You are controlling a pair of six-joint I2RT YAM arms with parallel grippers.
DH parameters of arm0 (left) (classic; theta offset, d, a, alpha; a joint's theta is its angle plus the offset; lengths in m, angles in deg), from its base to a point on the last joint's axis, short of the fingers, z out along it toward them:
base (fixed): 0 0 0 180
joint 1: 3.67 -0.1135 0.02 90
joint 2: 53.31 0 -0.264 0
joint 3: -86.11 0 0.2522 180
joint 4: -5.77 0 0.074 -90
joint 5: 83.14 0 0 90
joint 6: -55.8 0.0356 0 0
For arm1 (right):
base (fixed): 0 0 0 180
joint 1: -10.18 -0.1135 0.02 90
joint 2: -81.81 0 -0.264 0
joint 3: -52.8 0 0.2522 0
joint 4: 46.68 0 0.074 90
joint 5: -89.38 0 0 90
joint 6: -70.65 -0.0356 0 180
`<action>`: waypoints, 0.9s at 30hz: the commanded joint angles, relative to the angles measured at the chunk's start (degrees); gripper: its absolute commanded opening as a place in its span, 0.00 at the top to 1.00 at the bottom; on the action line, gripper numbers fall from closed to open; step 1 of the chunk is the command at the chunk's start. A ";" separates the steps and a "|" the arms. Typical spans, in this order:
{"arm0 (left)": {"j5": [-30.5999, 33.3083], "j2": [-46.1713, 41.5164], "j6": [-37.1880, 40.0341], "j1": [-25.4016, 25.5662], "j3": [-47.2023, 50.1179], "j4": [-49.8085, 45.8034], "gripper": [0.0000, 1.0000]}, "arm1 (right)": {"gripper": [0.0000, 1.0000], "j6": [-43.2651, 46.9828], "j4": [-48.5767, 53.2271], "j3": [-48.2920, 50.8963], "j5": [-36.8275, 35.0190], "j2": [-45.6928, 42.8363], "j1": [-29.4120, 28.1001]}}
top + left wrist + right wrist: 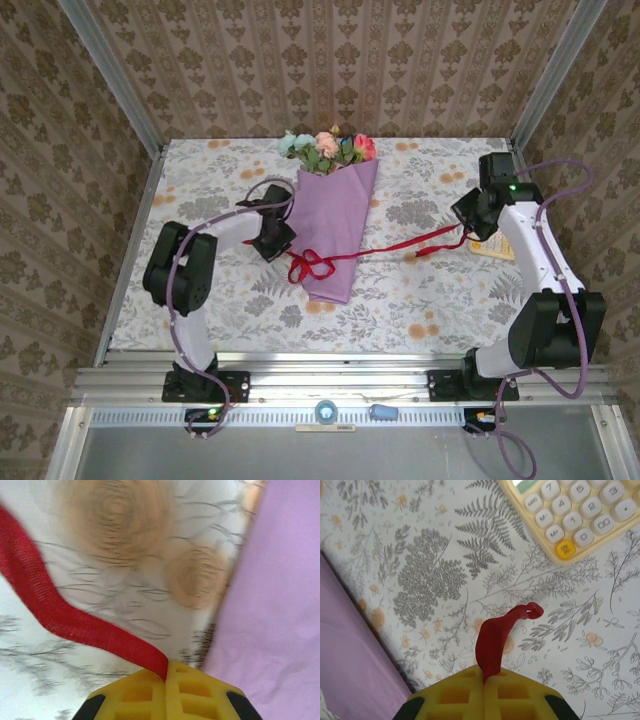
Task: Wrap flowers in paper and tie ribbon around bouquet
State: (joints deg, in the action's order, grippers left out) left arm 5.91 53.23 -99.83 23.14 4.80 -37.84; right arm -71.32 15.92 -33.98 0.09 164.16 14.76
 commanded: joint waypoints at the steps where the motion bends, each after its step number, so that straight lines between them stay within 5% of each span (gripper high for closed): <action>1: 2.63 -7.21 0.18 -4.52 4.07 -0.18 1.00 | 1.00 1.81 0.29 -2.63 0.02 1.03 0.92; 10: 1.72 -21.34 0.78 -13.59 12.35 -3.78 1.00 | 1.00 2.60 0.73 -3.75 -1.22 2.49 5.51; 19: 10.17 -34.98 -1.87 -18.68 15.48 -11.72 1.00 | 1.00 3.63 1.90 -4.59 -3.65 4.23 8.99; 27: 5.44 -36.93 -2.84 -21.72 15.54 -11.09 1.00 | 1.00 3.38 2.22 -5.99 -2.85 3.53 10.00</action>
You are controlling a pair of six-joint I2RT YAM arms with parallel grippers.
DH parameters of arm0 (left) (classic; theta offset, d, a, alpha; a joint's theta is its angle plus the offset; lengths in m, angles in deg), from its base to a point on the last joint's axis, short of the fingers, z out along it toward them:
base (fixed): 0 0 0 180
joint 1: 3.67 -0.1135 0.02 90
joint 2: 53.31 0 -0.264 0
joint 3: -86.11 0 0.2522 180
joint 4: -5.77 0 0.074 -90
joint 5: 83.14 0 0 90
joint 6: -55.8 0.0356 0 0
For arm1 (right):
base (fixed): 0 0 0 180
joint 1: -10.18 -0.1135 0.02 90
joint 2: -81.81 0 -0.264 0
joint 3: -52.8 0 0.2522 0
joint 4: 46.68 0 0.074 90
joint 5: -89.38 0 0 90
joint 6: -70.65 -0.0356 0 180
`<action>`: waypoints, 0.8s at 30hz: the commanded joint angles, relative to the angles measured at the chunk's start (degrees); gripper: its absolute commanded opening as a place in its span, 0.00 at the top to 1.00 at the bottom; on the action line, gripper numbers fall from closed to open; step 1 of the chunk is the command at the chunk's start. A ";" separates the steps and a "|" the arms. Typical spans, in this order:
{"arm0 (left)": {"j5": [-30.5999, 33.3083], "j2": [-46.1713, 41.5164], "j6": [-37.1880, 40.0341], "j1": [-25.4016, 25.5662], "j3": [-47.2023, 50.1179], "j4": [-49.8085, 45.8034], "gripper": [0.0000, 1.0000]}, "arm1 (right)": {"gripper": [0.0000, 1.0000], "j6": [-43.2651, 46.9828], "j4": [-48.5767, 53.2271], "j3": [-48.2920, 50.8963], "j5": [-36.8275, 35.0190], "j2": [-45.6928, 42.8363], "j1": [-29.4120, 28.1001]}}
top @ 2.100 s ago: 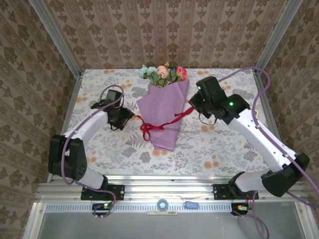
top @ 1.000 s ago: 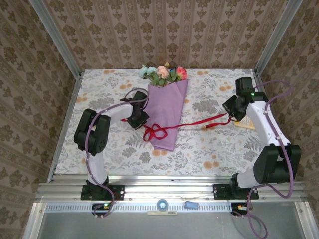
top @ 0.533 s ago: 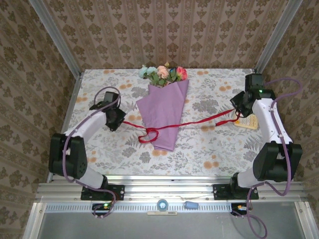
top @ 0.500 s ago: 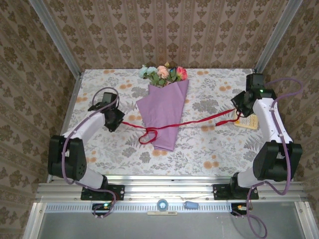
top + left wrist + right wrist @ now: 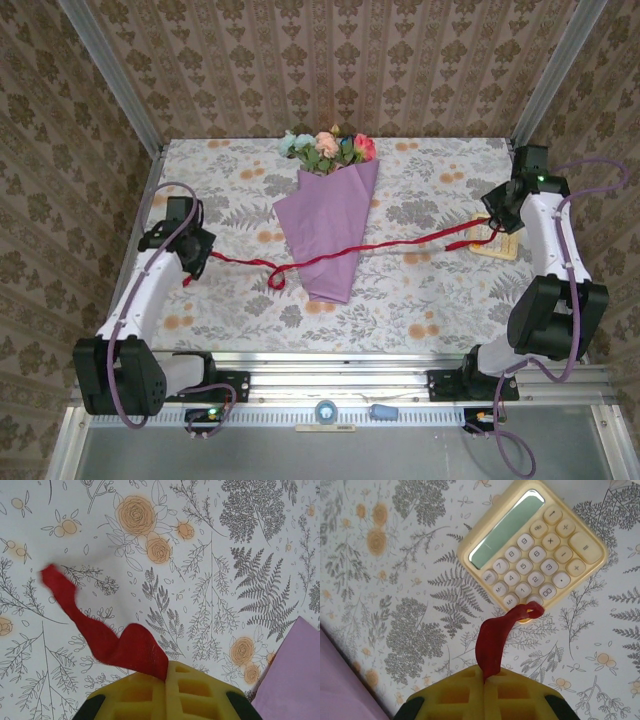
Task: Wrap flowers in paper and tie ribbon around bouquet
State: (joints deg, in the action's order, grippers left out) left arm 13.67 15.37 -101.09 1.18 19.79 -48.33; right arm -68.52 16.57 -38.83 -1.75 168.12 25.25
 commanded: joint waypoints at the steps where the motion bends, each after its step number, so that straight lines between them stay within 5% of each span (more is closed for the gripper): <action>1: -3.30 1.55 -2.48 1.04 0.84 -0.08 1.00 | 1.00 0.43 1.41 -0.70 -0.77 -0.65 -0.94; 3: -5.09 2.94 -3.80 2.44 1.48 0.77 0.93 | 0.98 0.14 1.28 0.63 0.62 -0.78 -1.73; 5: -5.32 4.45 -4.69 3.94 0.77 -1.11 0.66 | 0.79 -0.54 1.92 2.10 1.34 -1.00 -2.48; 8: -1.42 3.58 -5.80 6.88 -2.15 -5.78 0.48 | 0.59 -1.60 3.79 4.28 0.11 -3.03 -3.24; 14: -0.70 3.71 -14.03 16.40 -7.54 -9.61 0.41 | 0.40 -1.57 7.37 5.18 -6.19 -11.28 -6.18; 24: -8.45 16.12 -31.88 32.40 -8.82 8.83 0.43 | 0.38 -1.46 8.49 6.83 -7.35 -13.97 -8.58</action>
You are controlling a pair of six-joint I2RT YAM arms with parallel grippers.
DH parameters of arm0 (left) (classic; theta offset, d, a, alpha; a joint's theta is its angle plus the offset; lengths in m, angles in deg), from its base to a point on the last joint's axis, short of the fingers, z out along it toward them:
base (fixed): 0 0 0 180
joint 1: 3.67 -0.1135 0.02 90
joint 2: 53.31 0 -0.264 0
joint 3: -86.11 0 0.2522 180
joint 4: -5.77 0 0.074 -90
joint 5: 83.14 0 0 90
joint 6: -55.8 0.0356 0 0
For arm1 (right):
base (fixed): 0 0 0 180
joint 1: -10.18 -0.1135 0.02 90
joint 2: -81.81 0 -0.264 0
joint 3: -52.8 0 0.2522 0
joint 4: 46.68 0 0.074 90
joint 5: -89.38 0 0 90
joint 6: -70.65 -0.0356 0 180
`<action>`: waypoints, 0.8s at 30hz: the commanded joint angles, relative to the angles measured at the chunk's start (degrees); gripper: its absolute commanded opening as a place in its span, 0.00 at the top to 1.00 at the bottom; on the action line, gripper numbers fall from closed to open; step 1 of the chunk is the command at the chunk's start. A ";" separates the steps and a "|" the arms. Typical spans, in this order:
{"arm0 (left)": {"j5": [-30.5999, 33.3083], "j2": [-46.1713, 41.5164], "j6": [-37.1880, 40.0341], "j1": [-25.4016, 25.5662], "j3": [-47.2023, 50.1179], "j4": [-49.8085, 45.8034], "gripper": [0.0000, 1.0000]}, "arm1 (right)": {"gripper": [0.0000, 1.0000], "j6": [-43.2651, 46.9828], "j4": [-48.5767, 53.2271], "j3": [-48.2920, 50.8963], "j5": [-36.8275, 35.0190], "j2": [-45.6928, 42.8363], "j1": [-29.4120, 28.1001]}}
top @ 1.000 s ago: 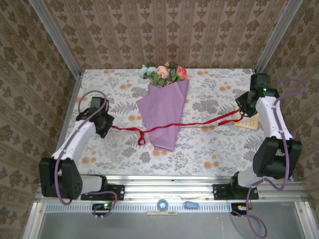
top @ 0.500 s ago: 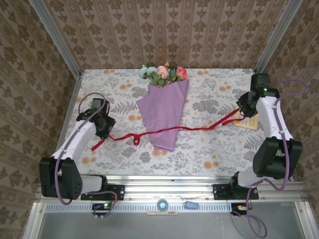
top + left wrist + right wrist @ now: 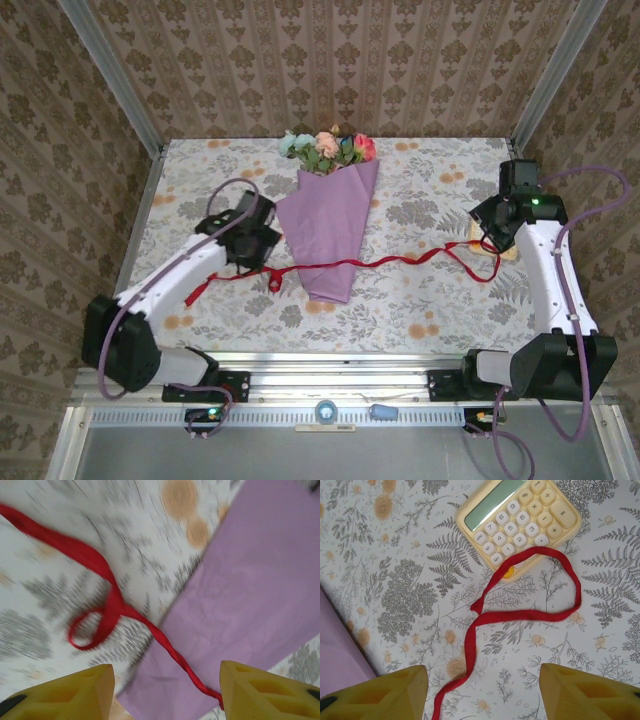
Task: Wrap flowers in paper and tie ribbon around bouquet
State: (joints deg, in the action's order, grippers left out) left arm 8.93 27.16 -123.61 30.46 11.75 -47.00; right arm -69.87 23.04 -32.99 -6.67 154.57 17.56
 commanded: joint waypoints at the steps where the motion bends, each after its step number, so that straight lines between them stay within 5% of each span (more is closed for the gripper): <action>1: -4.39 6.19 -11.34 4.04 -1.21 9.45 0.42 | 0.39 -0.05 1.74 1.10 -1.97 -0.28 -1.31; 7: -5.23 14.74 -20.64 6.54 -4.27 8.63 0.44 | 0.42 -0.23 -4.07 3.46 5.12 0.98 -7.90; 12: -4.95 16.25 -26.56 5.45 0.71 13.21 0.50 | 0.44 1.41 -24.24 10.84 24.34 3.73 -12.53; 17: -5.50 19.02 -27.05 4.54 0.81 16.97 0.60 | 0.43 7.65 -31.62 10.82 34.26 15.26 -16.82; 24: -5.49 20.40 -24.51 5.15 -0.63 16.77 0.61 | 0.40 10.00 -40.70 8.98 40.45 27.66 -20.95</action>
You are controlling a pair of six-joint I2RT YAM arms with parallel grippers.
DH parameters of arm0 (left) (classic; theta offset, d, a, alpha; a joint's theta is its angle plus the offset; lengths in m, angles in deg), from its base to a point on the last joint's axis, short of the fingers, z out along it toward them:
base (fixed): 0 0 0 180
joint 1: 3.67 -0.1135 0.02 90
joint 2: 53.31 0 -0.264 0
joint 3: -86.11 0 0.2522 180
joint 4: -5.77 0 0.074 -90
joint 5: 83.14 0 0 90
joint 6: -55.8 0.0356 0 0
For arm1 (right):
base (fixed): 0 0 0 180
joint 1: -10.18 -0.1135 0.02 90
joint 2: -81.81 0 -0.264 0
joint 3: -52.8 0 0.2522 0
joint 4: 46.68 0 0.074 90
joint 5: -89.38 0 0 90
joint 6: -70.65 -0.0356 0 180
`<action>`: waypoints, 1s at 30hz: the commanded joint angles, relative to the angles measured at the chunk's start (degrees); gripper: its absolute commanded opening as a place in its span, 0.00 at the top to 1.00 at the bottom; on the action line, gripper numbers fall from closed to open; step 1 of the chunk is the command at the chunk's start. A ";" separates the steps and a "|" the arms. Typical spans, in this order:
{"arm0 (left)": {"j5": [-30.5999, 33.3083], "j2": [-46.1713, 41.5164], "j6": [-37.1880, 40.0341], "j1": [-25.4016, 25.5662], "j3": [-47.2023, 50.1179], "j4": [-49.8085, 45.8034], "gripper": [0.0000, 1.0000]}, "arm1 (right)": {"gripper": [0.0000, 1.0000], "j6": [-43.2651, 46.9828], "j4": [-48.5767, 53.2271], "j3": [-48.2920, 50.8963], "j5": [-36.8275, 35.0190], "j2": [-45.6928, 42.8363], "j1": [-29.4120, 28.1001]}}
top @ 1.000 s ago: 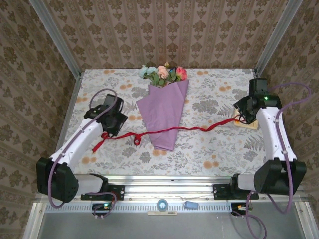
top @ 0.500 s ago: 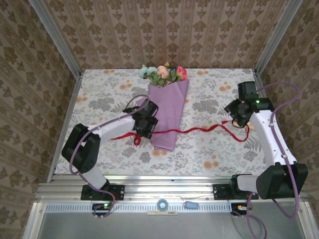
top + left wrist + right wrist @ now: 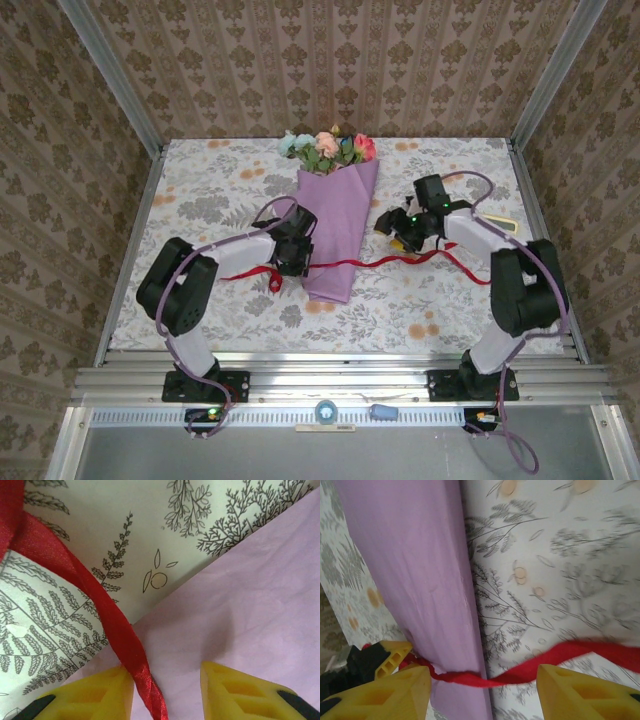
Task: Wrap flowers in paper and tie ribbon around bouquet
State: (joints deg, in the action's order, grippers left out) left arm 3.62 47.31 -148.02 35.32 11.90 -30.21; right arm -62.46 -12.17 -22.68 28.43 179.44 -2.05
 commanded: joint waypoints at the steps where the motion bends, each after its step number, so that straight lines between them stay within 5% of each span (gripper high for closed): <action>1: -0.32 0.24 -0.09 0.21 -0.21 0.21 0.61 | 0.40 2.66 -6.25 -1.70 5.56 4.42 -2.10; 19: -3.61 2.58 2.29 0.13 6.76 3.78 0.74 | 0.46 -5.67 -21.85 -1.24 10.23 14.91 -12.22; 25: -3.65 1.72 3.41 -0.18 7.06 4.62 0.94 | 0.57 -5.54 -20.57 -1.95 8.46 16.63 -12.64; 30: -2.54 -3.11 7.64 -0.08 6.44 2.28 1.00 | 0.83 -5.05 -19.26 -1.77 4.62 15.42 -12.56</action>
State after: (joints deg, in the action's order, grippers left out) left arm 0.62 46.76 -143.39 35.25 16.99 -24.05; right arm -67.88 -32.21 -23.59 35.54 194.91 -14.27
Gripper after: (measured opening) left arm 0.068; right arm 0.187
